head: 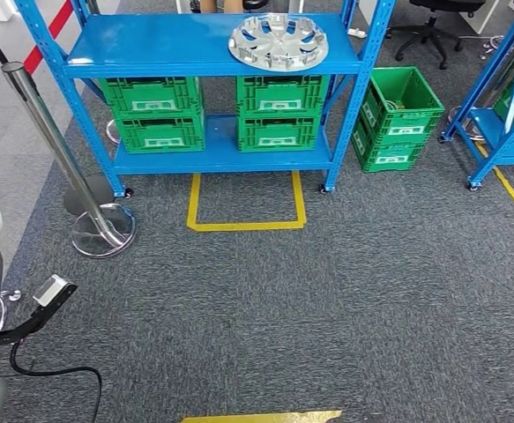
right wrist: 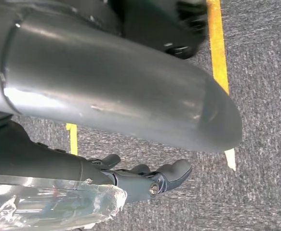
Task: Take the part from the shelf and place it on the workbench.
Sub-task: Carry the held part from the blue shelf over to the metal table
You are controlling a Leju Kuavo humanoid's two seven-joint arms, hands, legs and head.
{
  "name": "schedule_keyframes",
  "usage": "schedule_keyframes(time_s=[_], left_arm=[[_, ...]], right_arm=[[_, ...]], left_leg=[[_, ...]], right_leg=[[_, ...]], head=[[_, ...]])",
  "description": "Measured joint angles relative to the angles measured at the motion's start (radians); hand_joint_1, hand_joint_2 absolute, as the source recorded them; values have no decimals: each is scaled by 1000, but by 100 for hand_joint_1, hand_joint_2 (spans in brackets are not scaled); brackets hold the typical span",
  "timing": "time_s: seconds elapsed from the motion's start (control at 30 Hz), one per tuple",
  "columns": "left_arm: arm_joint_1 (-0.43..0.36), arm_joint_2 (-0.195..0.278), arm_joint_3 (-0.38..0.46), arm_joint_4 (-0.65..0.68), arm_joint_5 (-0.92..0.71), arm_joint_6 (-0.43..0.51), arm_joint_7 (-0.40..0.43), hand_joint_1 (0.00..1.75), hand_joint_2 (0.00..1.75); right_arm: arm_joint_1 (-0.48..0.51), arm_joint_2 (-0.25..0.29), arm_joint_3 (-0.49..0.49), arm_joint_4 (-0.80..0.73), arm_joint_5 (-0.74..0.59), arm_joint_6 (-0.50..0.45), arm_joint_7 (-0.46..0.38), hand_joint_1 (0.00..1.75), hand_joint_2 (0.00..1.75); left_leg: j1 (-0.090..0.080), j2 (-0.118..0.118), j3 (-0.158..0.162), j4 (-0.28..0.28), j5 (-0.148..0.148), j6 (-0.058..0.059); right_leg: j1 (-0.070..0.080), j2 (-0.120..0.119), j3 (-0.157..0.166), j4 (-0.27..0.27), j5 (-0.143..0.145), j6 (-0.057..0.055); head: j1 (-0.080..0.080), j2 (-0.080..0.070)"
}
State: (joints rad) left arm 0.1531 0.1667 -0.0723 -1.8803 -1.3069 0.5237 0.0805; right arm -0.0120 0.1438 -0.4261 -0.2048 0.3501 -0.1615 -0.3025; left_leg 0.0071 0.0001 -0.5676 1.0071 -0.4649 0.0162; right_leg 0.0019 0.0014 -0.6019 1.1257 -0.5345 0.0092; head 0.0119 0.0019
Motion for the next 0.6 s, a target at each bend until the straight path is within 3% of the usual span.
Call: schedule_keyframes(time_s=[0.07, 0.17, 0.23, 0.33, 0.37, 0.4, 0.43, 0.53, 0.6], left_arm=[[0, 0, 1, 0, 0, 1, 0, 175, 175], [-1, 0, 1, -1, 0, 1, 0, 175, 175], [-4, 0, 2, -2, 1, 0, -1, 175, 175], [-9, 1, 2, -2, 1, -1, -1, 175, 175], [-9, 1, 2, -2, 1, -1, -1, 175, 175], [-8, 1, 2, -2, 1, -1, -1, 175, 175], [-8, 1, 2, -2, 1, -1, -1, 175, 175], [-10, 1, 2, -2, 1, 0, -1, 175, 175], [-9, 1, 2, -2, 1, 1, -1, 175, 175]], right_arm=[[-2, -1, 0, 0, 0, 0, 0, 0, 0], [-1, -1, -1, 0, -1, -1, 3, 0, 0], [-1, -1, -4, 0, -4, -2, 8, 0, 0], [-4, 0, -12, 0, -8, -4, 18, 0, 0], [-4, 0, -14, 0, -8, -5, 22, 0, 0], [-3, 0, -15, 0, -8, -7, 25, 0, 0], [-3, 0, -16, 0, -9, -7, 28, 0, 0], [-4, 0, -20, 0, -9, -4, 30, 0, 0], [-4, 0, -23, 0, -9, -3, 30, 0, 0]], left_leg=[[-3, 0, -2, 2, 1, -4], [-2, 0, -8, 2, 4, -19], [-1, -1, -19, 30, -19, -30], [4, -1, -92, 199, -113, -43], [5, -1, -115, 252, -132, -46], [6, -1, -125, 274, -130, -48], [8, -1, -117, 258, -110, -50], [13, -1, -27, 75, -17, -50], [12, -2, 0, 12, -7, -41]], right_leg=[[5, 0, 52, -103, 30, -12], [5, 0, 63, -127, 35, -17], [-1, 0, 66, -137, 44, -23], [-3, -2, 66, -142, 49, -29], [-3, -2, 65, -142, 49, -29], [-3, -2, 66, -141, 48, -29], [-3, -2, 66, -140, 48, -28], [-2, 1, 66, -131, 41, -18], [2, 3, 60, -123, 37, -8]], head=[[0, 0], [-1, 0], [-3, 0], [-7, 0], [-7, 0], [-7, 0], [-7, 0], [-7, 0], [-7, 0]])
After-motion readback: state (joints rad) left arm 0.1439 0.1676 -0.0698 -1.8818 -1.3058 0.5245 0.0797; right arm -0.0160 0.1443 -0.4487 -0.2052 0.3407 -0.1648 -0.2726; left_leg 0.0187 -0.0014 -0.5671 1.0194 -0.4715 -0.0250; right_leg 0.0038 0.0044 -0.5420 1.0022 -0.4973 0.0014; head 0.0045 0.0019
